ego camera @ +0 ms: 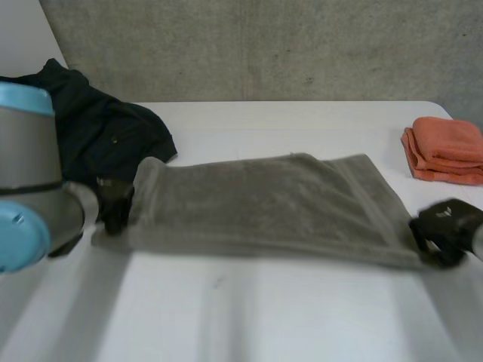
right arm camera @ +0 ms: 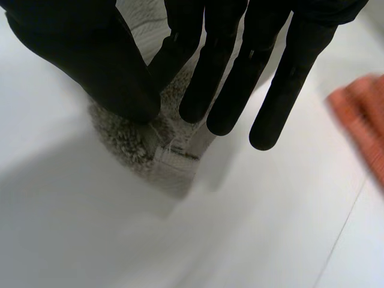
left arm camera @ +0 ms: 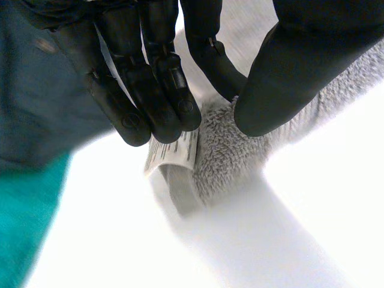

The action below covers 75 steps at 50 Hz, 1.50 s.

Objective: Fold the laundry.

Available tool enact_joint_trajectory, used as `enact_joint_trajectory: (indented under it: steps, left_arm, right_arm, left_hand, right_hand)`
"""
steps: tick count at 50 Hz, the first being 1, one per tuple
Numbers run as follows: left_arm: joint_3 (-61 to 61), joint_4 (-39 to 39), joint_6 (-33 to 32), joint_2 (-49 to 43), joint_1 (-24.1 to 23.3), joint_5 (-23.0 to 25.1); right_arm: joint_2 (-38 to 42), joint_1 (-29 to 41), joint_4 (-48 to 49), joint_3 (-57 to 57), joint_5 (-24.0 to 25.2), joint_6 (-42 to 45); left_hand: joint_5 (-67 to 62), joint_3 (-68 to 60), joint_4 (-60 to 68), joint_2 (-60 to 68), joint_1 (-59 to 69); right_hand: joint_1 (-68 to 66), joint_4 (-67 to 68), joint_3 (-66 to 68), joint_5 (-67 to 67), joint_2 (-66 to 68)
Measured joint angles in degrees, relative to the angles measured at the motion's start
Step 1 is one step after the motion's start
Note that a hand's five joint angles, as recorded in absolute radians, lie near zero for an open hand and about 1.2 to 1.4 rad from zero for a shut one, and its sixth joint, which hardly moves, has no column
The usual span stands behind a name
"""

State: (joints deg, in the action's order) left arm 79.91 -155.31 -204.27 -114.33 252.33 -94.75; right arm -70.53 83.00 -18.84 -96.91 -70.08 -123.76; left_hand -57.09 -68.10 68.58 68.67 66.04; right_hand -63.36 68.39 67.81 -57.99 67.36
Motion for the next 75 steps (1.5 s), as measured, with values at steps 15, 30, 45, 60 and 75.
enact_joint_trajectory:
  steps: [15,30,45,60,75]
  left_arm:
    - [12.27,-3.75,-9.78,5.12,1.75,4.68]
    - [-12.19,-6.73,0.41,-9.82,-1.29,-2.36]
    - [-15.69,-5.71,2.74,-12.6,-3.52,-2.85]
    - [-17.09,-6.14,3.4,-12.26,-3.68,-2.82]
    - [-18.73,-6.25,3.34,-13.56,-2.61,-2.76]
  right_arm:
    - [2.08,0.61,-14.4,6.58,-2.84,8.86]
    - [12.13,10.62,1.77,21.56,-7.37,-6.19]
    - [-1.54,13.35,-0.06,6.9,-3.79,-17.01]
    - [-8.82,20.92,5.42,-11.4,2.25,-24.28]
    - [-5.18,30.38,19.28,-14.98,-6.95,-29.04]
  left_hand:
    - [0.0,0.0,0.0,0.0,0.0]
    - [0.0,0.0,0.0,0.0,0.0]
    - [0.0,0.0,0.0,0.0,0.0]
    - [0.0,0.0,0.0,0.0,0.0]
    - [0.0,0.0,0.0,0.0,0.0]
  right_hand:
    - [-1.19,0.02,0.12,-0.84,0.0]
    - [-1.19,0.03,0.12,-0.85,0.0]
    - [35.18,-40.91,-39.68,41.2,-39.69]
    - [30.41,-35.16,-34.41,34.58,-34.11]
    - [31.83,-37.45,-36.81,38.31,-36.53]
